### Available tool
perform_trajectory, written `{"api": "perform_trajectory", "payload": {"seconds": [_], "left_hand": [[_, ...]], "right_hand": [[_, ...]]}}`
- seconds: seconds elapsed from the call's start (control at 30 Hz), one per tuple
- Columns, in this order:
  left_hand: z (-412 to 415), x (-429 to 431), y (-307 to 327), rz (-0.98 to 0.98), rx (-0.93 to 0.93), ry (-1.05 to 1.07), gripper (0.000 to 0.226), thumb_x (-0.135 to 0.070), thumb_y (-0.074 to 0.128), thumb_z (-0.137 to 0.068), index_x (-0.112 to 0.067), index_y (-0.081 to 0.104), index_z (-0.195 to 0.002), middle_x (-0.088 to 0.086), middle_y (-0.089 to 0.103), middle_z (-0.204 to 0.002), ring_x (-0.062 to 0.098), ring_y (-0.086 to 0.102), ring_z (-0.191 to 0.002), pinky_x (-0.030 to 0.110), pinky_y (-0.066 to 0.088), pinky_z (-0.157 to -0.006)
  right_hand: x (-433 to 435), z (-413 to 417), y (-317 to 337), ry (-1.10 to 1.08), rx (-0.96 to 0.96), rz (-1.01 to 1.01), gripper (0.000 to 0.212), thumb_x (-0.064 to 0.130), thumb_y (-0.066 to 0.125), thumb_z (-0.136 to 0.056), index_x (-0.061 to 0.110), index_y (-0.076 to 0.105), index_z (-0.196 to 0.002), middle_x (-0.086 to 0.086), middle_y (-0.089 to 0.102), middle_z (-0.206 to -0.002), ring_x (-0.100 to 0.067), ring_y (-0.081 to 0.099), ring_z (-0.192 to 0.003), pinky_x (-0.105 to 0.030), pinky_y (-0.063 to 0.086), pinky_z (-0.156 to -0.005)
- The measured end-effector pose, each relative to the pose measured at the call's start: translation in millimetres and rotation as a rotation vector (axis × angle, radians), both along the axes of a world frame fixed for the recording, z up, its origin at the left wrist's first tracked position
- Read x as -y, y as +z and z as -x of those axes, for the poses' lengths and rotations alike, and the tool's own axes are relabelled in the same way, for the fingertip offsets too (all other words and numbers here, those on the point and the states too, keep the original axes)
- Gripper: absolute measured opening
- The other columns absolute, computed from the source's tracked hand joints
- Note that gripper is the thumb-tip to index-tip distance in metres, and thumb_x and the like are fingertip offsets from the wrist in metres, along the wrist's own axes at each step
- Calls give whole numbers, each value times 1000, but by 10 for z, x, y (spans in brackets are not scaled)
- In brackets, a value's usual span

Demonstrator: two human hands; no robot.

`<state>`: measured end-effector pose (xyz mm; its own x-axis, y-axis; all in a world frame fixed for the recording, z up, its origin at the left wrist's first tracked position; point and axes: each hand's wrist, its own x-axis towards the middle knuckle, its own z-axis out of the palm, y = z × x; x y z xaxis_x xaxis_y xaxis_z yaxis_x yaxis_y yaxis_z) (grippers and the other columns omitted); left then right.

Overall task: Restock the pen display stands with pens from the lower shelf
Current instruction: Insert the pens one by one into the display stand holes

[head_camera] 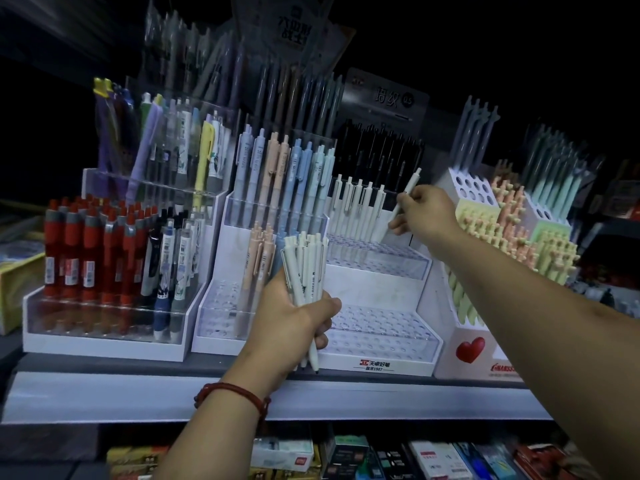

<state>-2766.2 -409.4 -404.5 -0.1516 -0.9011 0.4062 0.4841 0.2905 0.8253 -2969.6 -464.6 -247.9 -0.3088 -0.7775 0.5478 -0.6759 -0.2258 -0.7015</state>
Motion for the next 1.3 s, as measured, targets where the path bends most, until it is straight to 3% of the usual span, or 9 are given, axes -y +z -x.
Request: {"api": "perform_trajectory", "payload": {"seconds": [0.3, 0.5, 0.77, 0.87, 1.0, 1.07, 1.13, 1.2, 1.3], "left_hand": [[5, -24, 14, -9, -14, -1, 34, -7, 74, -70, 0, 54, -96, 5, 54, -66, 18, 46, -48, 28, 42, -47], [0, -22, 6, -2, -7, 3, 33, -7, 73, -70, 1, 54, -95, 6, 54, -67, 18, 46, -49, 28, 42, -47], [0, -22, 3, 10, -3, 10, 29, -3, 74, -73, 0, 54, -93, 7, 54, -68, 19, 46, -50, 29, 43, -47], [-6, -26, 5, 4, 4, 11, 29, -2, 75, -74, -1, 54, -93, 8, 53, -68, 20, 46, -50, 29, 44, -47], [-3, -32, 6, -8, 28, 28, 22, 10, 71, -85, -1, 54, -95, 12, 53, -73, 19, 47, -50, 28, 44, -48], [-9, -41, 17, -16, 36, 43, 23, 10, 70, -87, -1, 54, -97, 13, 54, -75, 19, 48, -50, 28, 44, -48], [-7, -42, 26, -21, 37, 44, 24, 9, 71, -86, -3, 54, -100, 14, 55, -77, 19, 48, -50, 28, 44, -49], [0, -47, 42, -27, 34, 43, 27, 8, 71, -85, -8, 55, -100, 12, 54, -75, 19, 48, -49, 29, 43, -49], [10, -69, 76, -15, 59, 80, 19, 1, 67, -85, -11, 58, -97, 5, 55, -62, 19, 50, -47, 32, 44, -49]], "right_hand": [[52, -6, -67, -16, -72, -51, 24, 15, 52, -106, 1, 57, -87, -14, 70, -66, -29, 73, -64, -44, 62, -71], [42, 18, -109, -108, -265, -137, 35, 22, 61, -103, -5, 68, -82, -17, 73, -74, -15, 57, -52, -27, 43, -56], [84, -94, -34, -78, -426, -258, 35, 17, 51, -107, -3, 59, -79, -22, 74, -81, -33, 69, -69, -46, 60, -80], [98, -137, 20, -117, -544, -335, 34, 16, 54, -105, 0, 57, -75, -18, 68, -78, -30, 63, -65, -46, 60, -75], [14, -188, 51, -237, -784, -429, 44, 23, 60, -102, 7, 46, -63, -8, 50, -67, -26, 52, -68, -30, 45, -66], [-114, -249, 16, -283, -800, -328, 41, 16, 58, -100, 7, 44, -63, -8, 46, -66, -23, 47, -60, -28, 38, -54], [-336, -393, -69, -219, -772, -86, 30, 19, 56, -100, 4, 57, -74, -11, 57, -73, -24, 55, -63, -29, 43, -55], [-664, -640, -207, 29, -680, 42, 29, 30, 58, -102, 9, 66, -83, -6, 66, -75, -20, 61, -65, -30, 49, -58], [-1115, -1010, -428, 290, -572, -108, 39, 50, 66, -93, 15, 68, -77, -2, 68, -69, -15, 63, -61, -27, 54, -58]]}}
